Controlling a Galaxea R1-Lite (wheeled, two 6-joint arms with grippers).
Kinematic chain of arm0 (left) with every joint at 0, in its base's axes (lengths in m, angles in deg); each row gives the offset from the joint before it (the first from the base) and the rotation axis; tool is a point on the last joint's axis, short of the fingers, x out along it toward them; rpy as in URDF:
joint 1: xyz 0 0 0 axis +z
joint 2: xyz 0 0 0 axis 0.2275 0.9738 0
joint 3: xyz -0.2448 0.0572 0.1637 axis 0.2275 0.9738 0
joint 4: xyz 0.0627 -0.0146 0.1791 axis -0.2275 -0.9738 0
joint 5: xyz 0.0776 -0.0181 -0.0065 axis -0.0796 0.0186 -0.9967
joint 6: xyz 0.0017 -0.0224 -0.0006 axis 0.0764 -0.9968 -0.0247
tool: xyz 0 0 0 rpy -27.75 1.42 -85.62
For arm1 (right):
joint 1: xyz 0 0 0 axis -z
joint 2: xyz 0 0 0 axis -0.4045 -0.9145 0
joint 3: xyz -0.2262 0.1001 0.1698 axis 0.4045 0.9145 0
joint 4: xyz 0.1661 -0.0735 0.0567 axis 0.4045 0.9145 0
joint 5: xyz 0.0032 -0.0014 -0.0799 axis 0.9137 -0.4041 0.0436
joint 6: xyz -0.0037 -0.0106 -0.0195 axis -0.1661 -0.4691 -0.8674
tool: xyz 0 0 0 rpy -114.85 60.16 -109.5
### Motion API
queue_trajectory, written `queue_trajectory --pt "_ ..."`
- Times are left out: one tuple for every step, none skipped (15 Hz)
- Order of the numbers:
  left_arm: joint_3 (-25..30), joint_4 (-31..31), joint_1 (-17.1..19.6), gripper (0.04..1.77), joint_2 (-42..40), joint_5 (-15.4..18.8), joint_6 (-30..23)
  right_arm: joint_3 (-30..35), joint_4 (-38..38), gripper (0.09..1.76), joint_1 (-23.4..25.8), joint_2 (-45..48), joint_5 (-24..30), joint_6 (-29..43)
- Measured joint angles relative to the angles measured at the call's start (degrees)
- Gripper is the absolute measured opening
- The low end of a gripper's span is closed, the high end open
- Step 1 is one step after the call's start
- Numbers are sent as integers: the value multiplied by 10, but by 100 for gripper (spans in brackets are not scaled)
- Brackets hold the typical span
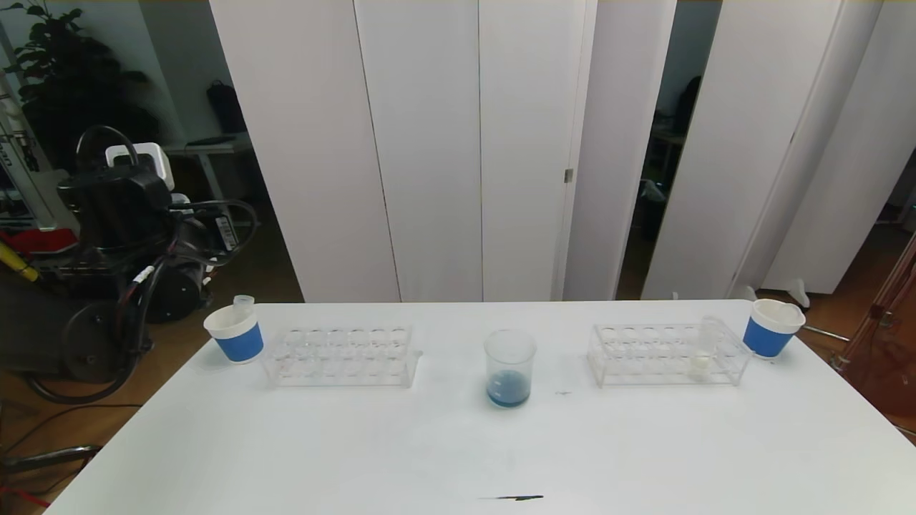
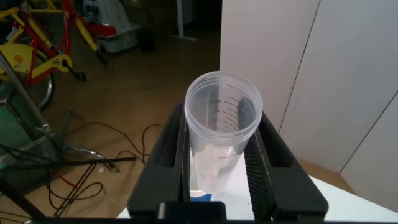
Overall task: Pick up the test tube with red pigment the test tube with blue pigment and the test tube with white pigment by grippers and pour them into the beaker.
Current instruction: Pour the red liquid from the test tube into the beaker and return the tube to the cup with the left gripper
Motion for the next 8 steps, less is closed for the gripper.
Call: queue_trajectory --pt "-4 30 15 58 13 0 -1 0 0 175 0 0 0 0" --pt "-7 55 29 58 27 1 -6 0 0 175 0 0 0 0" --pt "-10 73 42 58 45 2 -15 0 0 175 0 0 0 0" --pt "-11 83 53 58 63 3 -26 0 0 175 0 0 0 0" --pt "-14 88 63 58 80 4 -40 0 0 175 0 0 0 0" --pt "-18 91 74 58 100 5 -51 0 0 175 0 0 0 0" --pt "-23 94 82 58 117 5 -58 0 0 175 0 0 0 0" --pt "-28 100 88 58 134 6 -64 0 0 175 0 0 0 0"
